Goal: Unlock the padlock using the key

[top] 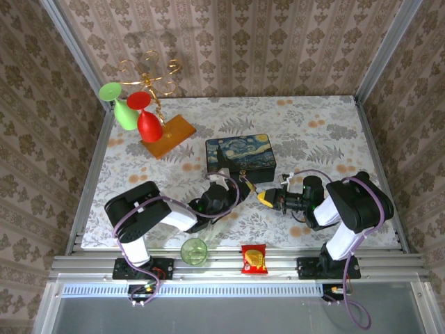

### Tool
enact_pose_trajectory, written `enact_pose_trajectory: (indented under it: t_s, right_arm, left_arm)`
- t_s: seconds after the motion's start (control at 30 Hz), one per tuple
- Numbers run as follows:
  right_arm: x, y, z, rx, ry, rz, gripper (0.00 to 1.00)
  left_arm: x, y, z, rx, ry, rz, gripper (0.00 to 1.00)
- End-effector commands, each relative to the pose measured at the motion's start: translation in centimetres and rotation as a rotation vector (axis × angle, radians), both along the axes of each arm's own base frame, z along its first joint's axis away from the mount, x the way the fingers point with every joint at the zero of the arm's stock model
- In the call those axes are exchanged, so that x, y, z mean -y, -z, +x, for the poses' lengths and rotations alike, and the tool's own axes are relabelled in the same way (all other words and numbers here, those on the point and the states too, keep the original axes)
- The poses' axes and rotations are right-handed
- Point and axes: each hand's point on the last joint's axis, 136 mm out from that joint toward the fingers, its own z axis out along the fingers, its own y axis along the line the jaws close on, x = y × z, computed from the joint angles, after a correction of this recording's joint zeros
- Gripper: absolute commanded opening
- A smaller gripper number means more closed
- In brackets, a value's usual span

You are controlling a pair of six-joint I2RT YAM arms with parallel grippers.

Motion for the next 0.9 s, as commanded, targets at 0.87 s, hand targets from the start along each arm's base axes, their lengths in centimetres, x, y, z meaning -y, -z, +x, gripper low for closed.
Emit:
enact_pose_trajectory:
  t_s: [0.87]
  right_arm:
    - [0.6, -2.2, -0.7, 0.113, -0.017, -0.044, 0.0]
  left_arm:
    - [0.8, -2.2, 0.5, 0.018, -0.005, -0.124, 0.0]
